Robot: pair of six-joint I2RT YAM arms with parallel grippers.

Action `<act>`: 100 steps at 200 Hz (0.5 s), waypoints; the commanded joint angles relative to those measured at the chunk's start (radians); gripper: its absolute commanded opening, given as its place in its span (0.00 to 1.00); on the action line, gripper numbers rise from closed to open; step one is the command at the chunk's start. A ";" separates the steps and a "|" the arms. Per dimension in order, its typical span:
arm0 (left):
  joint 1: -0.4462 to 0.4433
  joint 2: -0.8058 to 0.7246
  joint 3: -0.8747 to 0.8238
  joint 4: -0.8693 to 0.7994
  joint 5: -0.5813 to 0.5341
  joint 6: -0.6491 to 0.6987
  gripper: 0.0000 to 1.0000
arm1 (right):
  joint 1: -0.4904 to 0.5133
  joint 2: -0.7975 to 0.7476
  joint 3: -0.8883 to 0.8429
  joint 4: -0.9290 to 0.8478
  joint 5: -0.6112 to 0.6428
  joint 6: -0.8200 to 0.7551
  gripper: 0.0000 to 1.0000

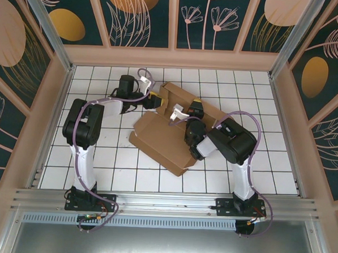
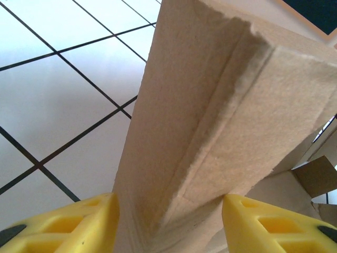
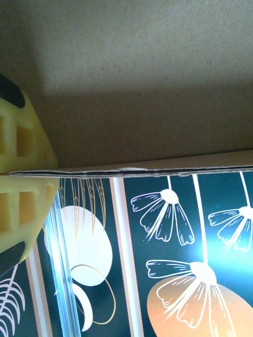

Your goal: Fold the paper box

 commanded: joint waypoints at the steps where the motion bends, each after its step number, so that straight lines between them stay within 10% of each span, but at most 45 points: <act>1: -0.009 0.025 0.032 -0.036 -0.003 0.032 0.50 | 0.022 0.029 -0.010 0.060 -0.011 0.000 0.00; 100: -0.011 0.024 0.028 -0.067 -0.039 0.046 0.54 | 0.042 -0.084 0.021 -0.133 -0.006 0.075 0.00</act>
